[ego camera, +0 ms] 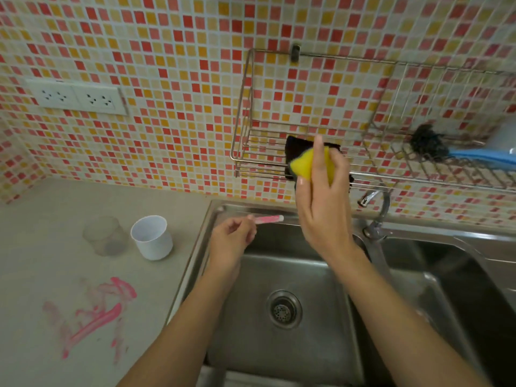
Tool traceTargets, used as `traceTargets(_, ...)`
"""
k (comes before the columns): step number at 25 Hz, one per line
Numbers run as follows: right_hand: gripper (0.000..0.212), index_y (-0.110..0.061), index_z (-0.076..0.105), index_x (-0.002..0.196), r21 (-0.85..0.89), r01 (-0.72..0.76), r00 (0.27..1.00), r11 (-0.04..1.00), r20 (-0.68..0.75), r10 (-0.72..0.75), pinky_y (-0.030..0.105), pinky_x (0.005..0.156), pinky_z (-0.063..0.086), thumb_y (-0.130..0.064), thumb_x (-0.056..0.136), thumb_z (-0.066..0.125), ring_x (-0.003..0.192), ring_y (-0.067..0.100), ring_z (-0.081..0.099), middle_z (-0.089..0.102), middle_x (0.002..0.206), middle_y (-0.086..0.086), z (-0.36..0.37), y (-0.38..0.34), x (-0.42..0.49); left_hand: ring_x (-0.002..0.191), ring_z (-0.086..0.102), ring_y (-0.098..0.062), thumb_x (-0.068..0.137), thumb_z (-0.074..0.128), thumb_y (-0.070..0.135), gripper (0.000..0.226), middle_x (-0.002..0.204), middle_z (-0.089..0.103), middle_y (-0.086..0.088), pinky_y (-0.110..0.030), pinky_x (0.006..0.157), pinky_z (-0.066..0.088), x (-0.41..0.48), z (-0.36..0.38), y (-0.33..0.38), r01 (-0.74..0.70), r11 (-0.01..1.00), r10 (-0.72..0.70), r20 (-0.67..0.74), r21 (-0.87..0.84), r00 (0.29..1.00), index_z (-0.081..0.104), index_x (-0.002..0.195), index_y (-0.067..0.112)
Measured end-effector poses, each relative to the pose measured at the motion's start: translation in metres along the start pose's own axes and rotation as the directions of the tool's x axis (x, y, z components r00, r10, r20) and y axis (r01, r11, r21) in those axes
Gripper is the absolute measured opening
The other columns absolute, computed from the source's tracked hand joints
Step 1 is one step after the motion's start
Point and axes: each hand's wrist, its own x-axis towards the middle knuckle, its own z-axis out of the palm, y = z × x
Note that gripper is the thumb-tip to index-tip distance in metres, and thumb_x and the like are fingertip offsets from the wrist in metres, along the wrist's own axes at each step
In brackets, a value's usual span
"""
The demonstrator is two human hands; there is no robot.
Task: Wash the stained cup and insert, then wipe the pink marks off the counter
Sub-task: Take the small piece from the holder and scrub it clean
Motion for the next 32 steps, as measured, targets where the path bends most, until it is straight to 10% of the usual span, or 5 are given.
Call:
traceTargets(18, 0.028, -0.009, 0.056, 0.11, 0.206, -0.14, 0.987, 0.969, 0.112, 0.119, 0.014, 0.078, 0.038, -0.024, 0.095, 0.038, 0.088, 0.0, 0.04, 0.048, 0.101, 0.011, 0.006, 0.107, -0.075, 0.044, 0.049, -0.006, 0.092, 0.049, 0.006, 0.011, 0.057, 0.053, -0.005, -0.01, 0.039, 0.041, -0.043, 0.083, -0.008, 0.53, 0.694, -0.433, 0.306, -0.488, 0.848, 0.056, 0.088, 0.0)
traceTargets(23, 0.04, 0.0, 0.06, 0.107, 0.211, -0.153, 0.979, 0.966, 0.163, 0.12, 0.01, 0.072, 0.034, -0.029, 0.095, 0.036, 0.082, 0.004, 0.043, 0.041, 0.098, 0.001, 0.003, 0.11, -0.077, 0.056, 0.055, -0.014, 0.087, 0.059, 0.006, 0.013, 0.064, 0.062, -0.007, -0.022, 0.055, 0.047, -0.039, 0.081, -0.022, -0.16, 0.979, 0.137, 0.172, 0.126, 0.975, 0.061, 0.074, 0.003)
traceTargets(25, 0.04, 0.0, 0.06, 0.11, 0.2, -0.123, 0.978, 0.972, 0.193, 0.084, 0.008, 0.074, 0.034, -0.029, 0.095, 0.037, 0.081, 0.001, 0.041, 0.039, 0.098, -0.002, 0.002, 0.115, -0.076, 0.057, 0.057, -0.016, 0.086, 0.063, 0.014, 0.016, 0.066, 0.064, -0.006, -0.024, 0.056, 0.048, -0.033, 0.071, -0.035, -0.687, 0.564, 0.615, 0.322, 0.458, 0.72, 0.064, 0.074, 0.003)
traceTargets(28, 0.043, -0.002, 0.06, 0.111, 0.153, -0.134, 0.974, 0.979, 0.205, 0.101, 0.013, 0.072, 0.037, -0.032, 0.095, 0.035, 0.082, 0.005, 0.045, 0.039, 0.099, -0.003, -0.001, 0.118, -0.077, 0.059, 0.055, -0.019, 0.088, 0.06, 0.007, 0.014, 0.068, 0.063, -0.01, -0.027, 0.055, 0.048, -0.025, 0.059, -0.05, -0.86, -0.122, 0.77, 0.594, 0.496, 0.233, 0.063, 0.077, -0.001)
traceTargets(32, 0.038, -0.003, 0.06, 0.113, 0.138, -0.024, 0.97, 0.99, 0.242, -0.01, 0.019, 0.072, 0.041, -0.029, 0.095, 0.038, 0.083, 0.008, 0.047, 0.049, 0.098, 0.006, -0.002, 0.114, -0.084, 0.061, 0.056, -0.022, 0.087, 0.063, 0.003, 0.008, 0.072, 0.063, -0.013, -0.028, 0.057, 0.049, -0.022, 0.055, -0.052, -0.83, -0.273, 0.769, 0.628, 0.487, 0.116, 0.064, 0.08, -0.002)
